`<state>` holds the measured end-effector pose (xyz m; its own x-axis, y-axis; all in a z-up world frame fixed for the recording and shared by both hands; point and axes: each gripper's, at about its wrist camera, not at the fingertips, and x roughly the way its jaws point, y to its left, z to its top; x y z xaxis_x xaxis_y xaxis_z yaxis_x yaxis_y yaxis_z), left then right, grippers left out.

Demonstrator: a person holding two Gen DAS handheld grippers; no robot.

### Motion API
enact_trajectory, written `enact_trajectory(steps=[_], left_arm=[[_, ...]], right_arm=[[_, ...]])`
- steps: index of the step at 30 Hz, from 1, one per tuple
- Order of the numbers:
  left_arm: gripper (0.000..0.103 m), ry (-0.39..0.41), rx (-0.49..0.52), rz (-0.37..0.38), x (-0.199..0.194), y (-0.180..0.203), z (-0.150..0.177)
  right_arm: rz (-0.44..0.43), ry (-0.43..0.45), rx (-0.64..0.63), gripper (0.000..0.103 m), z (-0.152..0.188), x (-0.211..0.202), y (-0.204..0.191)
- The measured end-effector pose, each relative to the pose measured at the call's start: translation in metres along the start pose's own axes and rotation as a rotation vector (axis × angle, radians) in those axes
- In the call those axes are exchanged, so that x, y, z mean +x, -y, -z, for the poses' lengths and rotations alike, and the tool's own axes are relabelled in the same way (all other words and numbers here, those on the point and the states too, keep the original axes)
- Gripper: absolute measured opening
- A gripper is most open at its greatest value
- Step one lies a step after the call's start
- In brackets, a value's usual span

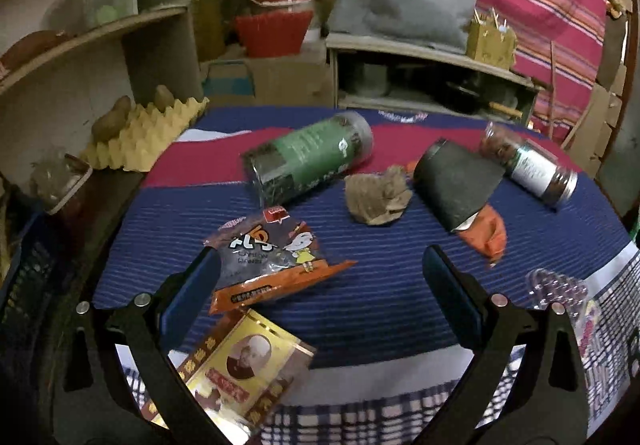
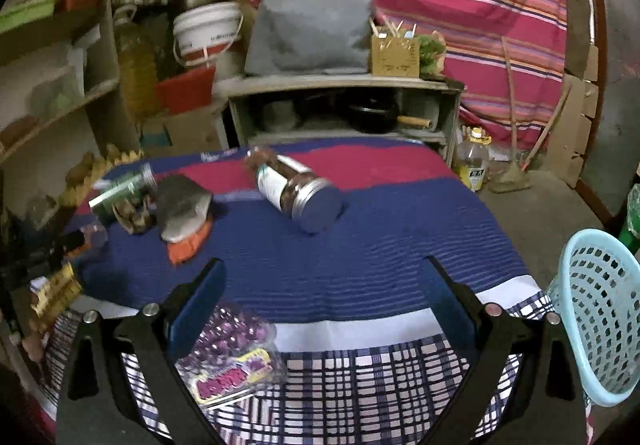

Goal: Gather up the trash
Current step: 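Close the left tool on the orange snack bag and lift it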

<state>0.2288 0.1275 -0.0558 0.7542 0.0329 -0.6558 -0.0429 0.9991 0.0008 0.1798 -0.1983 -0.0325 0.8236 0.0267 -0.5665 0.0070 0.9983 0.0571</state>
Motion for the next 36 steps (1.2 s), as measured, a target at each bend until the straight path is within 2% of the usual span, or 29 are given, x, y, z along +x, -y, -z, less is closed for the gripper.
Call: enact_trajectory(steps=[5,7,11,12,13,17,19,20,25,33,36], left_arm=[[0.094,-0.042,0.006,-0.031,0.018,-0.005,0.003],[0.085,-0.063,0.010,-0.048,0.025,-0.008,0.005],[0.073,-0.060,0.015,-0.074,0.029,-0.009,0.004],[0.065,-0.055,0.016,-0.072,0.029,-0.009,0.003],[0.053,-0.054,0.019,-0.059,0.028,-0.009,0.003],[0.042,-0.056,0.044,-0.069,0.027,-0.004,0.004],[0.027,-0.058,0.044,-0.067,0.026,-0.004,0.003],[0.024,-0.060,0.034,-0.057,0.025,-0.006,0.002],[0.018,-0.023,-0.007,-0.015,0.006,-0.008,-0.008],[0.016,0.080,0.027,0.041,-0.037,0.016,-0.020],[0.016,0.071,0.038,0.029,-0.034,0.018,-0.017]], right_arm=[[-0.006,-0.029,-0.002,0.095,0.004,0.009,0.005],[-0.011,-0.045,0.003,0.095,0.006,0.015,0.005],[-0.016,-0.073,0.022,0.095,0.009,0.023,0.006],[-0.019,-0.074,0.024,0.095,0.010,0.023,0.005],[-0.020,-0.076,0.023,0.095,0.010,0.023,0.004],[-0.019,-0.081,0.010,0.095,0.012,0.023,0.000],[-0.018,-0.083,0.000,0.095,0.013,0.022,-0.003],[-0.016,-0.082,-0.006,0.095,0.014,0.022,-0.003],[-0.023,-0.083,-0.025,0.095,0.013,0.023,-0.011],[-0.072,-0.087,-0.068,0.095,0.002,0.039,-0.054],[-0.089,-0.115,-0.075,0.094,-0.005,0.059,-0.075]])
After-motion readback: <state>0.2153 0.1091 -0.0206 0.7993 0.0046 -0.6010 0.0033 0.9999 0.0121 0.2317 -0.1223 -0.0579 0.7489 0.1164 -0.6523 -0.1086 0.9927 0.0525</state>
